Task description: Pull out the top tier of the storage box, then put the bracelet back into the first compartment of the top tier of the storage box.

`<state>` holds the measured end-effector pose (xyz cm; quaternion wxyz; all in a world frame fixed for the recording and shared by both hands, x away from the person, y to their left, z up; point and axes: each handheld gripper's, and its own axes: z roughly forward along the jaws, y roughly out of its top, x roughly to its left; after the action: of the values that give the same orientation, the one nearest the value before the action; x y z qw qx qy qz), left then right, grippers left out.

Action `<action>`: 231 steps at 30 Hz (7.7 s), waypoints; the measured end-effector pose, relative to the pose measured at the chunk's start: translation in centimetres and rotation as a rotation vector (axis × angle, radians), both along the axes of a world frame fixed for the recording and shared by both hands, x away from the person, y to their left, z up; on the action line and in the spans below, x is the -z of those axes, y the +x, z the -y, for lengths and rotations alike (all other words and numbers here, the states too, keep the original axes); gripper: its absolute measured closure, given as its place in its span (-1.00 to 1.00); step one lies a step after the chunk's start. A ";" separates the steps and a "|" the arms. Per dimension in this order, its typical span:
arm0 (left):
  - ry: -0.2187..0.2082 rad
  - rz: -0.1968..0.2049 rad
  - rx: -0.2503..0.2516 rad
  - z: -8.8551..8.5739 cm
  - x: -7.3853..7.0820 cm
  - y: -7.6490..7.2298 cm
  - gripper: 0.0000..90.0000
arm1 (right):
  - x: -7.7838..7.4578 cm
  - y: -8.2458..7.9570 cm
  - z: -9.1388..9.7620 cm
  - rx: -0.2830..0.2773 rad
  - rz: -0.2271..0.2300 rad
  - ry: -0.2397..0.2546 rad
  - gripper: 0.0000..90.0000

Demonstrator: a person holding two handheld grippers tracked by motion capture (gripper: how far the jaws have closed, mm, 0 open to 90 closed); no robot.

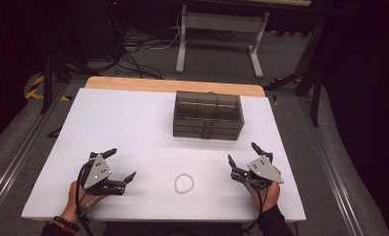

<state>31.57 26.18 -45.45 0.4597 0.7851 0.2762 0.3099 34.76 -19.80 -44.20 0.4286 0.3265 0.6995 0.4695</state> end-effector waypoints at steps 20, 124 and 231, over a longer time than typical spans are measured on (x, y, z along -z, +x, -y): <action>0.003 -0.001 -0.013 -0.2 -0.1 0.0 -0.87 | -0.1 3.4 -3.4 0.018 0.007 -0.033 -0.30; 0.054 -0.003 -0.030 -0.1 0.1 -0.2 -0.87 | 1.3 5.7 -9.6 0.139 0.041 -0.145 0.78; 0.094 -0.028 -0.018 -0.1 0.5 -0.5 -0.82 | -5.5 10.2 -0.6 0.021 -0.456 0.010 1.00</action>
<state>31.04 26.33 -45.93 0.4155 0.8077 0.2748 0.3155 44.99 -19.17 -38.65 0.2625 0.4336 0.7725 0.3825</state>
